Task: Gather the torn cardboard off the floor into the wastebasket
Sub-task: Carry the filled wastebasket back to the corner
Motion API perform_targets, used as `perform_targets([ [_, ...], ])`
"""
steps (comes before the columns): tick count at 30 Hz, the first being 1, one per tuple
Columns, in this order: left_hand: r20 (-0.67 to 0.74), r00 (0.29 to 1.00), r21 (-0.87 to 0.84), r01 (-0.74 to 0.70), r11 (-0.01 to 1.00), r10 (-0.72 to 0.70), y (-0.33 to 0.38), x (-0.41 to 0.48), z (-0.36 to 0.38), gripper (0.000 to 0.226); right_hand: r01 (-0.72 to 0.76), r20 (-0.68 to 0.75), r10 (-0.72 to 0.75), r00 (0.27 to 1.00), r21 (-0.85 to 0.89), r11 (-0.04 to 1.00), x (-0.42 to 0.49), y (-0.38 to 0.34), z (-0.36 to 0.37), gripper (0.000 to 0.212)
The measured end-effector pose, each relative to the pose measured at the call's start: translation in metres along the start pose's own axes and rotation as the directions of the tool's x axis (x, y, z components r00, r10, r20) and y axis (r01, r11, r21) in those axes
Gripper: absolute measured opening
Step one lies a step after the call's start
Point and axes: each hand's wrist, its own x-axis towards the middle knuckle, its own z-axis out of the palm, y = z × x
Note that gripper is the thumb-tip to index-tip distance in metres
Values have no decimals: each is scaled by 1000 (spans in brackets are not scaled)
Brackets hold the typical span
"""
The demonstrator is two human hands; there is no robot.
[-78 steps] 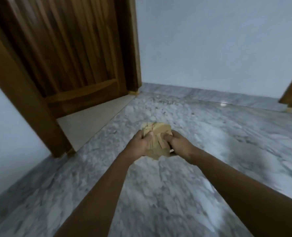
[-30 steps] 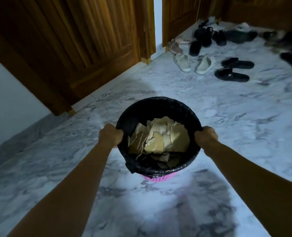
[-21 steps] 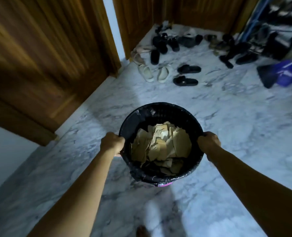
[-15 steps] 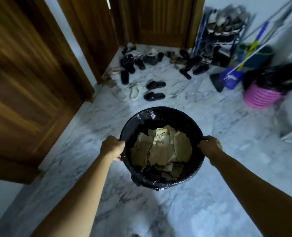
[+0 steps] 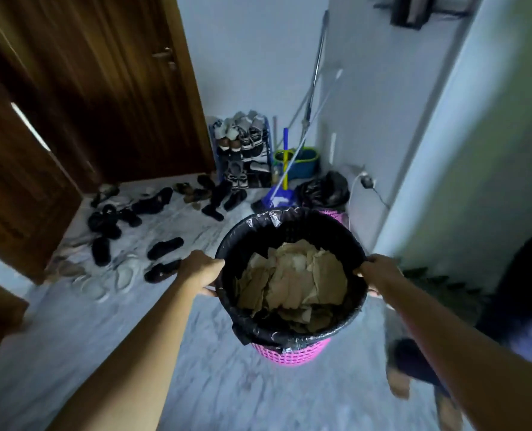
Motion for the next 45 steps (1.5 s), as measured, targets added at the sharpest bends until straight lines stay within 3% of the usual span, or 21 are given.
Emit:
perform_targets([
  [10,121,988,96,-111,989,99,142,120,109,21,-150,-132,167,977,134,980,187,25,-57,33],
  [18,264,964,223,-99,970,38,223,265,183,26,-301,-139,324,936,162,940,291,7,-55,19],
  [24,308,951,315,-74,946,-28,261,365,263,26,-424,-99,451,887,212,880,396,17,-51,30],
  [34,341,914,361,91,928,-222,217,606,462,35,-601,-30,606,795,103,793,655,142,35,24],
  [37,337,910,350,117,929,-241,193,661,510,38,-638,21,640,768,107,762,725,188,72,38],
  [45,262,947,233,122,965,-183,169,741,575,53,-550,-53,550,833,26,835,824,229,119,38],
])
